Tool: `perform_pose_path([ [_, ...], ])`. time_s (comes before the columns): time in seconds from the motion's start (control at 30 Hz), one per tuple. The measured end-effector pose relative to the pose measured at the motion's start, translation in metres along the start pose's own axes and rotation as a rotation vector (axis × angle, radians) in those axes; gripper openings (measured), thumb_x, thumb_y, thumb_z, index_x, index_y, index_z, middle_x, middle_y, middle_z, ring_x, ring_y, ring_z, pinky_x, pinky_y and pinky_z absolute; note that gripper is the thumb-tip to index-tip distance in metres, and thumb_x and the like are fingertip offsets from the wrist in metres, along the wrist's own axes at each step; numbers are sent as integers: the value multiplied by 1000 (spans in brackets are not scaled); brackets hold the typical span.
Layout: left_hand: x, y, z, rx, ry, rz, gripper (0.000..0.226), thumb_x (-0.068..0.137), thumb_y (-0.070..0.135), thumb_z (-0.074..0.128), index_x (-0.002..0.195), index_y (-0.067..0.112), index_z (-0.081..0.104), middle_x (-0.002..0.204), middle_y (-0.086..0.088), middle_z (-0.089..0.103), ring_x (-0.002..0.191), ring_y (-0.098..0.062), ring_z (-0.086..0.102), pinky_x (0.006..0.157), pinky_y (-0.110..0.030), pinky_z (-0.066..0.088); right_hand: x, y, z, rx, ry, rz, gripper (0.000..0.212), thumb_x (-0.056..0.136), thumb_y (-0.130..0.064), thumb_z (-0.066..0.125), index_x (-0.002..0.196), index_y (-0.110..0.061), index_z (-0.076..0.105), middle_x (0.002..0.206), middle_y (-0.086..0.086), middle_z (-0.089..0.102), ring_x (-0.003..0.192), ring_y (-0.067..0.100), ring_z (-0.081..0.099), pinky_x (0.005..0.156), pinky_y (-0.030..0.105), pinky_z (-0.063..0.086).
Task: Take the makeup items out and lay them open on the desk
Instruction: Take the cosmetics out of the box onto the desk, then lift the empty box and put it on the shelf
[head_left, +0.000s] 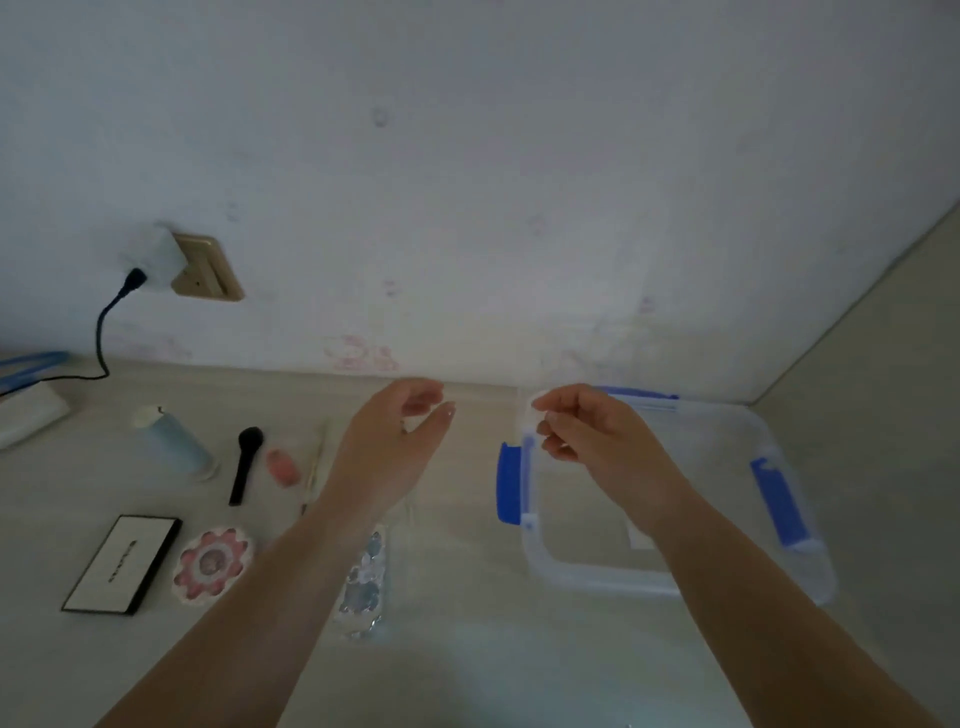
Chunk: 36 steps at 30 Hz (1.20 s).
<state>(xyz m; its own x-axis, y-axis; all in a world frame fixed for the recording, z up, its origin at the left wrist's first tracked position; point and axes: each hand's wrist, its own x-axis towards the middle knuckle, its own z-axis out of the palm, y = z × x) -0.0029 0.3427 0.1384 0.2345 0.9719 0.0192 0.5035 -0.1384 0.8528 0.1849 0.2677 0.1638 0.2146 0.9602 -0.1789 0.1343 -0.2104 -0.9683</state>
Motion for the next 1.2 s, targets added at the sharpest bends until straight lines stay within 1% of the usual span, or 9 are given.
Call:
perform_pose_path([
  [0.1,14,16,26,5,-32,-31,22,87,24,62,108,16,64,99,7,66,89,-5,60,72,-5,38,1,4,-50,1,90,-15,31,91,7,43,81,-17,60,74,4,59,55,-5,58,62,13,51],
  [0.27,36,31,66,3,-107,-166,29,88,24,62,115,11,63,103,-1,65,96,-16,59,83,-23,39,9,17,-130,-75,199,0,31,91,7,43,83,-18,60,76,3,61,55,-3,59,60,11,49],
  [0.53,74,31,102,-27,-140,-319,37,88,28,62,122,15,57,116,-4,62,101,-18,55,85,-30,43,43,58,-212,-193,267,128,24,91,-8,50,88,-28,63,98,1,66,92,18,63,86,36,51],
  [0.67,89,30,115,-21,-189,-372,50,86,36,63,131,19,48,130,-4,54,114,-19,53,95,-35,44,60,74,-229,-210,271,207,24,90,-9,50,106,-25,59,101,-1,62,80,13,60,75,34,52],
  [0.73,95,29,121,-43,-188,-411,60,85,36,65,137,19,42,138,-7,49,120,-22,50,99,-39,44,68,83,-234,-198,291,223,33,90,-9,50,119,-23,54,114,-1,58,83,8,57,71,29,50],
  [0.83,101,28,130,-92,-190,-483,73,84,34,66,145,18,30,147,-9,40,127,-27,46,103,-45,42,78,92,-236,-150,297,268,48,91,-14,53,136,-24,41,137,3,45,103,16,54,82,32,47],
  [0.93,103,28,138,-60,-210,-515,76,85,37,64,147,18,24,148,-9,39,123,-28,49,96,-39,45,83,100,-232,-166,265,357,58,92,-21,52,145,-24,28,148,0,35,123,23,47,98,39,44],
  [1.07,105,31,144,-56,-213,-493,73,87,42,60,146,15,27,141,-9,48,102,-21,53,86,-35,45,86,104,-224,-135,227,397,60,93,-26,52,147,-21,26,151,1,32,131,23,42,109,42,37],
  [1.2,103,34,142,-29,-205,-477,75,86,53,55,146,15,30,139,-12,49,105,-22,55,87,-35,44,82,103,-221,-102,261,379,57,93,-24,52,146,-21,28,149,4,36,130,24,42,106,38,37],
])
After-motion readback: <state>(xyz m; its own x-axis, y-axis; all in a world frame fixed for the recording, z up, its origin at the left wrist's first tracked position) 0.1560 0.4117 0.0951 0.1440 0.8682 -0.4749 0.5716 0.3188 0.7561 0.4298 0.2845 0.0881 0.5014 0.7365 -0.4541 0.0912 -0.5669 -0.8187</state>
